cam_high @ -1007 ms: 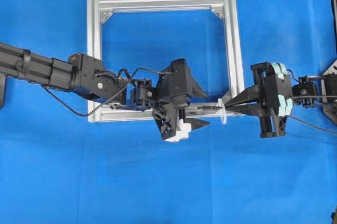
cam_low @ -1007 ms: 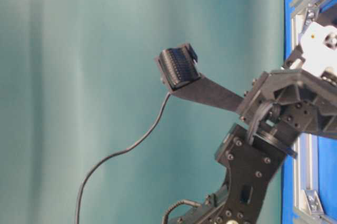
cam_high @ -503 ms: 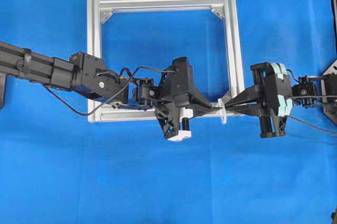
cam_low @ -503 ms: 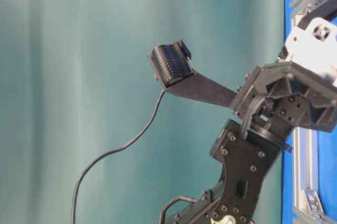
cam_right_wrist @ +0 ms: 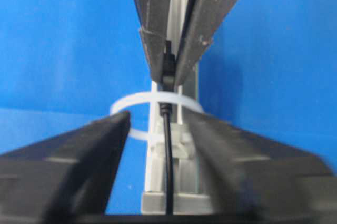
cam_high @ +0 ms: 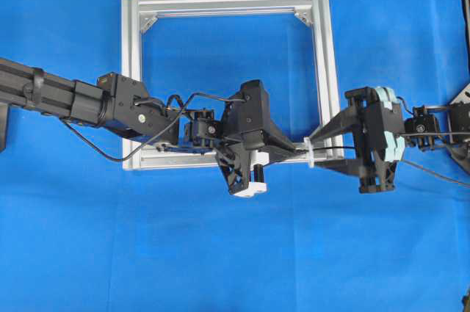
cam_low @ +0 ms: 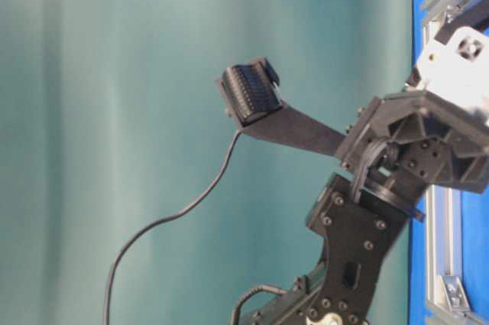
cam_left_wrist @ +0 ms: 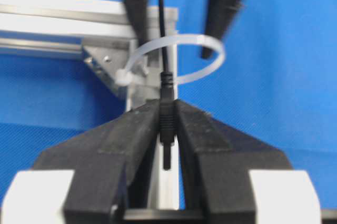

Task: Insert the wire through the string loop located on the right side.
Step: 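Pull the cable leftward through the loop with the left gripper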

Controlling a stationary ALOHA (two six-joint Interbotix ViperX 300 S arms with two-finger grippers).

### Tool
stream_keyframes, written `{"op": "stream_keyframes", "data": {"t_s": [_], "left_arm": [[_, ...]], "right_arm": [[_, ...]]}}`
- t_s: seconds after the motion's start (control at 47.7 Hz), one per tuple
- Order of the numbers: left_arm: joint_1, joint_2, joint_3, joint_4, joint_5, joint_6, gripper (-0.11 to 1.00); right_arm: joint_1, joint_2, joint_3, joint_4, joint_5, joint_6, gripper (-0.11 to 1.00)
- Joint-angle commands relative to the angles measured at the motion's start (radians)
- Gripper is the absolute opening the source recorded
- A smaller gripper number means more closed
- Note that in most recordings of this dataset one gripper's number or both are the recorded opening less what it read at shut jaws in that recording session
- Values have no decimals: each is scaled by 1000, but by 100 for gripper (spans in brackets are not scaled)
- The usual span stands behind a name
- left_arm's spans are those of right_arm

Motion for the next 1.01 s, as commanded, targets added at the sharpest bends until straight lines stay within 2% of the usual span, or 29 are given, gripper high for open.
{"op": "stream_keyframes", "data": {"t_s": [0.0,0.105,0.168,0.42,0.545,0.755,0.986], "left_arm": [[2,-20,-9,3,-6,0,8],[2,-20,-9,3,-6,0,8],[2,-20,-9,3,-5,0,8],[2,-26,-6,3,-3,0,8],[2,-64,34,3,5,0,8],[2,-202,186,3,5,5,8],[-9,-371,428,3,-3,-8,8]], "right_arm": [[-3,-11,-17,9,9,-2,60],[-3,-25,-14,9,49,-3,87],[-5,-34,-11,11,67,-3,95],[-3,-54,-8,9,81,-6,94],[-5,-54,-8,11,84,-6,94],[-3,-54,-8,8,86,-9,94],[-3,-54,-8,5,86,-11,94]]}}
